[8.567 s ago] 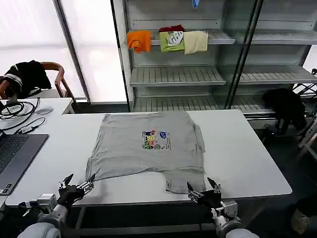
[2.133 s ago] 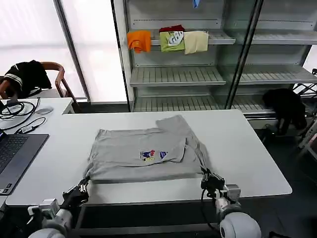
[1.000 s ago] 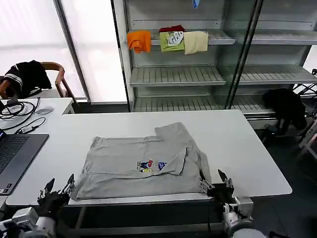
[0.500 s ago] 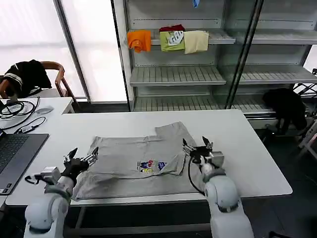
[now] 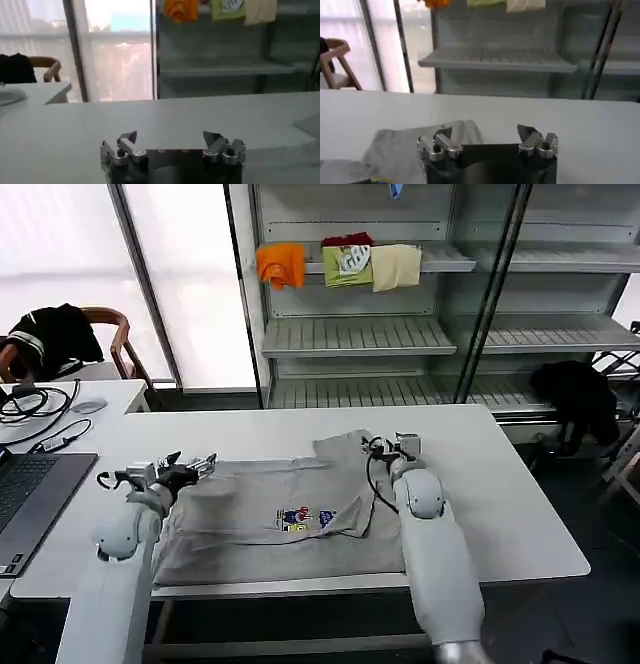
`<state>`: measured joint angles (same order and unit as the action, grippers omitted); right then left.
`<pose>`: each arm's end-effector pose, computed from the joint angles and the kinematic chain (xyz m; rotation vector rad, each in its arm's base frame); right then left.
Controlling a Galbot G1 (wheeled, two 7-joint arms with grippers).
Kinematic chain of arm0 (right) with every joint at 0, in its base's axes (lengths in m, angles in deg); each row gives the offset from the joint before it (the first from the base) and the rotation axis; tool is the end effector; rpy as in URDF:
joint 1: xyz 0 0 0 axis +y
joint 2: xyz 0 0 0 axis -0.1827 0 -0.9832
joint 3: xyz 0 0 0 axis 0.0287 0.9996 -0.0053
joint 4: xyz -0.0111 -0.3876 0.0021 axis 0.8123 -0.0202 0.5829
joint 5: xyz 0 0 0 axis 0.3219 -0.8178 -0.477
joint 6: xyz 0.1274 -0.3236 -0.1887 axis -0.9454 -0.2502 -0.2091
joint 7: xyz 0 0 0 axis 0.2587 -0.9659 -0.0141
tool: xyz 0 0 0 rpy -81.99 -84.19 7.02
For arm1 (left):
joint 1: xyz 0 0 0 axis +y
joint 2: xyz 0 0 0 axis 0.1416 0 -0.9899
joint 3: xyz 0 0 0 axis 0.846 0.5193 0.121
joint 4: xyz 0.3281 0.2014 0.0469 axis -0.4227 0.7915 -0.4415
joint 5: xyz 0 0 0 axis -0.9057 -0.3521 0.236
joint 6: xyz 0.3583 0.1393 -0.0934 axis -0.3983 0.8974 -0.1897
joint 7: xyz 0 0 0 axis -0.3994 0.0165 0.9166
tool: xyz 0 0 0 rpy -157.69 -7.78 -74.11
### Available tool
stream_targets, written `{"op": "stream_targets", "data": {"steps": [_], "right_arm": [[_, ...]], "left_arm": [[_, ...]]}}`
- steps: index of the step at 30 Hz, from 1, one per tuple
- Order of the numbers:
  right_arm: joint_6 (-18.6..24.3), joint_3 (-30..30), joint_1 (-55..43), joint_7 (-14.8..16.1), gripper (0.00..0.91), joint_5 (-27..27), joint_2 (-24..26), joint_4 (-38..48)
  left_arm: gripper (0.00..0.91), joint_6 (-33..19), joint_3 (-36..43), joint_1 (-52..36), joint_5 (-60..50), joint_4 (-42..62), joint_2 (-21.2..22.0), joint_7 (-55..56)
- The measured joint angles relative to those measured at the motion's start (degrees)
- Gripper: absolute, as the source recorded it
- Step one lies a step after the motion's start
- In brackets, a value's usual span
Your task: Fold and organize the clothes.
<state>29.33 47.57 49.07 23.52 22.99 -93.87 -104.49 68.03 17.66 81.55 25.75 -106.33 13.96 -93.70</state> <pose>0.5870 0.0295 -0.2749 0.1557 -2.7216 0.0637 0.4910 0.1586 -0.2762 -0.0894 -2.7526 -0.0383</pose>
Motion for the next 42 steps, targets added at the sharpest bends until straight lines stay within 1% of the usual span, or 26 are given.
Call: {"op": "stream_targets", "data": {"steps": [8, 18, 19, 20, 21, 22, 23, 24, 25, 27, 36, 42], "right_arm": [[0.7, -0.8, -2.7, 1.4, 0.907, -0.1, 0.0, 5.3], [0.9, -0.1, -4.3, 2.8, 0.907, 0.6, 0.0, 7.6], [0.9, 0.0, -4.3, 2.8, 0.877, 0.6, 0.0, 7.8], [0.9, 0.1, -4.4, 2.9, 0.877, 0.6, 0.0, 8.0], [0.9, 0.3, -4.4, 3.0, 0.494, 0.5, 0.0, 8.2], [0.8, 0.5, -4.4, 3.1, 0.151, 0.5, 0.0, 8.4], [0.7, 0.6, -4.4, 3.2, 0.000, 0.3, 0.0, 8.5], [0.7, 0.7, -4.4, 3.3, 0.000, 0.2, 0.0, 8.6], [0.7, 0.8, -4.4, 3.4, 0.000, 0.1, 0.0, 8.6], [0.5, 1.0, -4.4, 3.7, 0.000, -0.1, 0.0, 8.6], [0.5, 1.9, -3.3, 5.3, 0.000, -0.3, 0.0, 8.1], [0.2, 2.6, -2.4, 5.4, 0.000, 0.4, 0.0, 6.8]], "left_arm": [[0.907, 0.0, 0.9, -4.1, -2.7, 7.4, -0.7, -1.3], [0.907, 0.0, 0.3, -4.9, -2.3, 10.3, -2.2, -2.7], [0.846, 0.0, 0.3, -4.9, -2.2, 10.5, -2.2, -2.9], [0.806, 0.0, 0.2, -4.9, -2.2, 10.7, -2.2, -3.0], [0.655, 0.0, 0.1, -4.9, -2.1, 10.9, -2.2, -3.1], [0.574, 0.0, 0.1, -4.9, -2.1, 11.1, -2.2, -3.2], [0.474, 0.0, 0.1, -4.9, -2.0, 11.2, -2.3, -3.4], [0.262, 0.0, 0.0, -4.9, -1.9, 11.4, -2.3, -3.5], [0.081, 0.0, 0.0, -4.9, -1.8, 11.4, -2.3, -3.6], [0.020, -0.1, 0.0, -4.8, -1.7, 11.5, -2.3, -3.9], [0.010, -0.2, -0.4, -4.1, -1.4, 11.3, -2.2, -5.2], [0.000, -0.2, -0.5, -3.8, -0.9, 11.1, -2.4, -6.1]]}}
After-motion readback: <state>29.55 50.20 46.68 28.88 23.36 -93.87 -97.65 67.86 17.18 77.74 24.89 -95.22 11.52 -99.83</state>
